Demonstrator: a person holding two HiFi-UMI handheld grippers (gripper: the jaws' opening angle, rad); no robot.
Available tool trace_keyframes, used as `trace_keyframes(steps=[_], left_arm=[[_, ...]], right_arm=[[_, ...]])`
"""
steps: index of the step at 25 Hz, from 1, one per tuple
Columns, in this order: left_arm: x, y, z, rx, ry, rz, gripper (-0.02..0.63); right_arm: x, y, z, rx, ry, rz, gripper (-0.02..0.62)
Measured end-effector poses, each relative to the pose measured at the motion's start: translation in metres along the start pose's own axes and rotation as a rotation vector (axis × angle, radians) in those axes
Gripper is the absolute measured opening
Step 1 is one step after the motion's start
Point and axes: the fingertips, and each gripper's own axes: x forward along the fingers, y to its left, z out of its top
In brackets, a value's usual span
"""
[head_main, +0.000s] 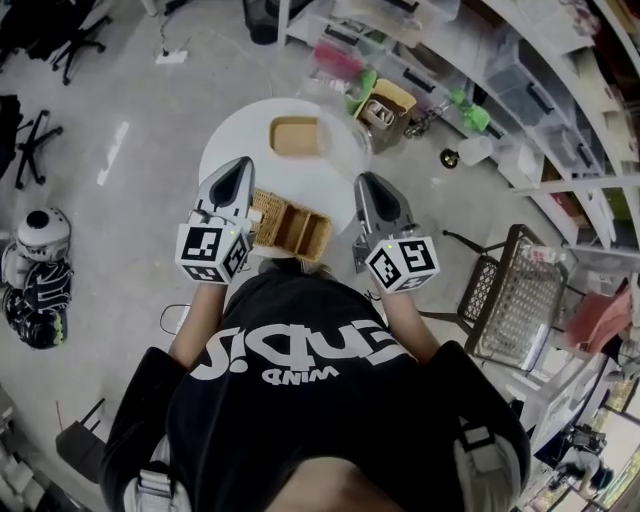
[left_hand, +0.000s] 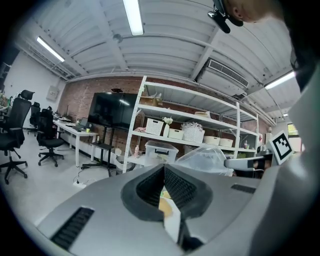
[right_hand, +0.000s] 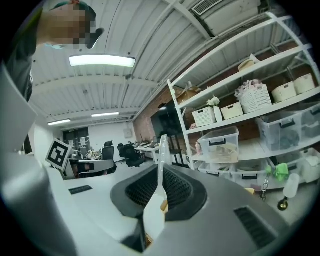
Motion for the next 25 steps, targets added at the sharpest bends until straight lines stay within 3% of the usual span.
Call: trace_keyframes(steps=[8,25], left_arm=[[-0.017,-0.022,-0.006,0.003,-0.039,0.042,0.0],[-0.024,-0.046,-0.025,-0.002,-0.022,0.084,0.0]], right_arm=[[-0.019,-0.015,-0.015,-0.016,-0.005,-0.006,0.031],[-0.03,-0.03,-0.035,0.052,0.008,0.028,0.029]])
